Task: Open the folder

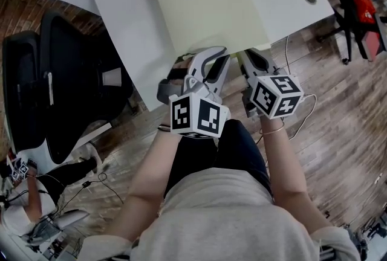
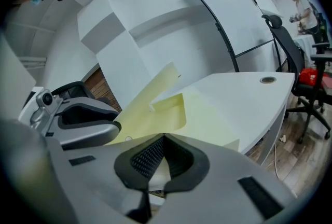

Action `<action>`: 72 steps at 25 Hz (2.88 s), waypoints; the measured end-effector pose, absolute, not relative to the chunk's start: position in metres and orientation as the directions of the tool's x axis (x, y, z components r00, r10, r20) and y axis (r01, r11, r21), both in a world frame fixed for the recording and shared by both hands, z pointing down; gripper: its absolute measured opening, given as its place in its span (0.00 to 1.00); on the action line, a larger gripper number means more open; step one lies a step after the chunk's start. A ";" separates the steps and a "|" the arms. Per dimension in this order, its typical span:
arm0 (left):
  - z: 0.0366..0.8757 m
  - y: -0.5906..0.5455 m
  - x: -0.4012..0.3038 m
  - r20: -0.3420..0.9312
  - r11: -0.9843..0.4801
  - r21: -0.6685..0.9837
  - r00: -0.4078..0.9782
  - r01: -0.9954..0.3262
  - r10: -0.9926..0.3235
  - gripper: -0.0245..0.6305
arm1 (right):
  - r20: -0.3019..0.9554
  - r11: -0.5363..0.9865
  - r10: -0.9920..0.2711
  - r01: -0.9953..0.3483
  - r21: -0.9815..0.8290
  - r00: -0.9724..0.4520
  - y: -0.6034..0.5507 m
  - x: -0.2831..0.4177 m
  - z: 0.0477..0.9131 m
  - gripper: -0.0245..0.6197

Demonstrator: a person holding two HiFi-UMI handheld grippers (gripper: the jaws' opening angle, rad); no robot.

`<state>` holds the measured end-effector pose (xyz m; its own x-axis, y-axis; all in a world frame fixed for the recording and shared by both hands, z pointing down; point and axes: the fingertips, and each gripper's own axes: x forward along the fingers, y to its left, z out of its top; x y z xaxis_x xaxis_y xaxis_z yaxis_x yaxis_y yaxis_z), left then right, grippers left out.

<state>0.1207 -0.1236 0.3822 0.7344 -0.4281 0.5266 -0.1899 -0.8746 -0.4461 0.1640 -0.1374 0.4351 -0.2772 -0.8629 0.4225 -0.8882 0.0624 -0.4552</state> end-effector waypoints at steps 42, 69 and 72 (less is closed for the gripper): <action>0.336 -0.088 0.028 0.425 -0.761 -0.280 0.636 -0.585 -0.645 0.10 | 0.264 0.451 -0.788 -0.814 -0.367 -0.556 -0.143 0.054 0.347 0.07; 0.341 -0.077 -0.089 0.350 -0.742 -0.001 0.695 -0.671 -0.629 0.09 | 0.297 0.479 -0.767 -0.815 -0.325 -0.569 -0.159 -0.064 0.345 0.07; 0.344 -0.078 -0.099 0.355 -0.739 0.014 0.694 -0.674 -0.626 0.09 | 0.306 0.481 -0.762 -0.815 -0.323 -0.571 -0.160 -0.074 0.348 0.07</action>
